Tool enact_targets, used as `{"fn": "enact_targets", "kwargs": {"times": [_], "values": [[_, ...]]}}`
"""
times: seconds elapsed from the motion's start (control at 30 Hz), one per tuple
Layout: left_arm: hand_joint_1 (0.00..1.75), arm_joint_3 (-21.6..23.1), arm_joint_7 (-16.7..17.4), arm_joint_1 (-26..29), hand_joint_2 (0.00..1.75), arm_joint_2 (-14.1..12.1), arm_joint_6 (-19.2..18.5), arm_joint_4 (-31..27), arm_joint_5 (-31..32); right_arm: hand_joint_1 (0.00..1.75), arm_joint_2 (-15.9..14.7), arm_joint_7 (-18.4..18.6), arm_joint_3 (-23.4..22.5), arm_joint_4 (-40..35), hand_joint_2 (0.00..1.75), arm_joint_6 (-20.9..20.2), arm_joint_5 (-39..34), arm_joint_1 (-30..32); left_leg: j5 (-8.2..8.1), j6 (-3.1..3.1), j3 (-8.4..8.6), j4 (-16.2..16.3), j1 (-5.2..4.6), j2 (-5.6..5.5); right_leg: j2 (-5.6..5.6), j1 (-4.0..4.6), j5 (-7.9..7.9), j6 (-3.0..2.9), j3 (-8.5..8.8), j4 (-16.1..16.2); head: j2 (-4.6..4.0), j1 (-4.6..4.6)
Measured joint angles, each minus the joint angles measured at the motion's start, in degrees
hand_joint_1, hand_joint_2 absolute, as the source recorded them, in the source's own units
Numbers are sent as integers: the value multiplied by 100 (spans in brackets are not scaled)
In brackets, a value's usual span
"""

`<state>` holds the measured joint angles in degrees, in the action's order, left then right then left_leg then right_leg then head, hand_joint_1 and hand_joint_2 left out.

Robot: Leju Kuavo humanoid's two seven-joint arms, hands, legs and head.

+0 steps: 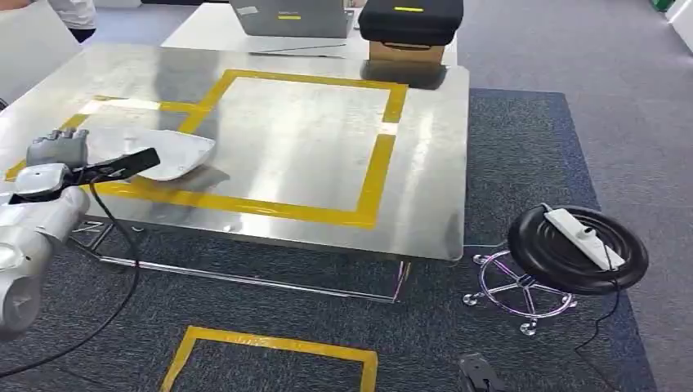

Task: Take the parts from the cabinet and place them on the table.

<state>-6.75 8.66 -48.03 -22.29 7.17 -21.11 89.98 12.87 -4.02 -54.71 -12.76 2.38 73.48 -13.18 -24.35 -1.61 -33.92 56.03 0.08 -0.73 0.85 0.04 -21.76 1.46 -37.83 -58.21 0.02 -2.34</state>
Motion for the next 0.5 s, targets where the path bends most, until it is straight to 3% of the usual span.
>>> {"fn": "enact_targets", "kwargs": {"times": [0.3, 0.4, 0.43, 0.47, 0.5], "values": [[0, -41, 2, 0, 0, 35, 94, 0, 0, 0, 0, -7, 0, 0, 0, -2, -7, 7, -20, 32, -15, 38, -18, 0, 0, -18, 4, 15, 3, 2, 0, -2], [0, -39, 2, 0, 0, 39, 92, 0, 0, 0, 2, -9, 0, 0, 0, -2, -7, 11, -25, 61, -19, 47, -28, 0, 4, -29, 19, 52, 12, 29, 0, -4], [0, -37, 2, -4, 0, 46, 92, 0, 0, 0, 0, -9, 0, 0, 0, -2, -7, 13, 48, 104, 5, -5, 20, 18, 15, -8, 28, 83, 6, 14, 0, -4], [0, -37, 2, -14, 0, 50, 92, 0, 0, 0, 0, -9, 0, 0, 0, -2, -9, 19, 63, 116, 25, -20, 39, 52, -1, -12, -98, 103, -53, -79, 0, 2], [0, -35, 2, -23, 0, 57, 92, 0, 0, 0, 0, -9, 0, 0, 0, 0, -9, 18, 69, 128, 24, -21, 50, 55, -13, -13, -318, 126, -151, -379, 0, 18]]}}
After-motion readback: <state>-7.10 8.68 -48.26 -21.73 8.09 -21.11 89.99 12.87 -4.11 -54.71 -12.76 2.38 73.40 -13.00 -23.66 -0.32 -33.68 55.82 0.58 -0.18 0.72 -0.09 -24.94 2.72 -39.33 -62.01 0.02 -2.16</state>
